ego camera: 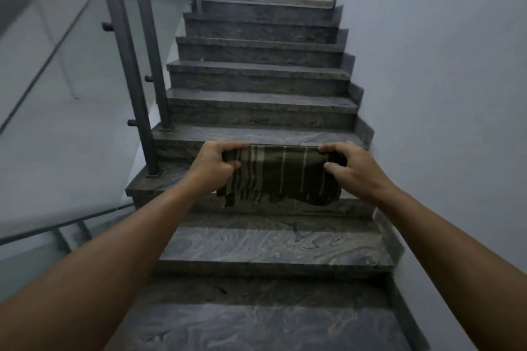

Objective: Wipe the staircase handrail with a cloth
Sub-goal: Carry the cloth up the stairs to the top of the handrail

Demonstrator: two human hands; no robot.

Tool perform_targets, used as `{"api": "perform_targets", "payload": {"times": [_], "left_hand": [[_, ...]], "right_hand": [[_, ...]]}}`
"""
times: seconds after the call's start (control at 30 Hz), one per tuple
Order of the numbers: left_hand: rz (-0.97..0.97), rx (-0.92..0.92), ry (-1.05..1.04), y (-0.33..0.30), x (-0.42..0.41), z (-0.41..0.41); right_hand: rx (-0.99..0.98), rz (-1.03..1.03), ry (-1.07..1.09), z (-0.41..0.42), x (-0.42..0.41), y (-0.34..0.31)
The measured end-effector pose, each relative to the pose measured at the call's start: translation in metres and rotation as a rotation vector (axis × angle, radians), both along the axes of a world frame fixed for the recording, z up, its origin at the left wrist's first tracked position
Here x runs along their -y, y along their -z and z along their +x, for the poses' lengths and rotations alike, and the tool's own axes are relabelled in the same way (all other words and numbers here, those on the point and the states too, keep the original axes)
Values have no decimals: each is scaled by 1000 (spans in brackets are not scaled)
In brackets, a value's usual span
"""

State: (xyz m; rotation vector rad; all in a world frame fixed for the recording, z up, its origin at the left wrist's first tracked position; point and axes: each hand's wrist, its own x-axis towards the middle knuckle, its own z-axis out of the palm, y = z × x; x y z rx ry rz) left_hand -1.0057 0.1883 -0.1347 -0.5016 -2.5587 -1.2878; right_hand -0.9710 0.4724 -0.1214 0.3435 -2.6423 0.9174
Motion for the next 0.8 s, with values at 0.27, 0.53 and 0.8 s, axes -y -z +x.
{"api": "perform_targets", "payload": {"times": [0.27, 0.53, 0.8], "left_hand": [[-44, 15, -71, -84, 54, -83], [-121, -54, -150, -148, 67, -173], [-66, -67, -238, -239, 66, -259]], "right_hand": [[-65, 117, -34, -116, 55, -70], [-122, 151, -124, -222, 68, -136], [-204, 46, -215, -329, 62, -231]]}}
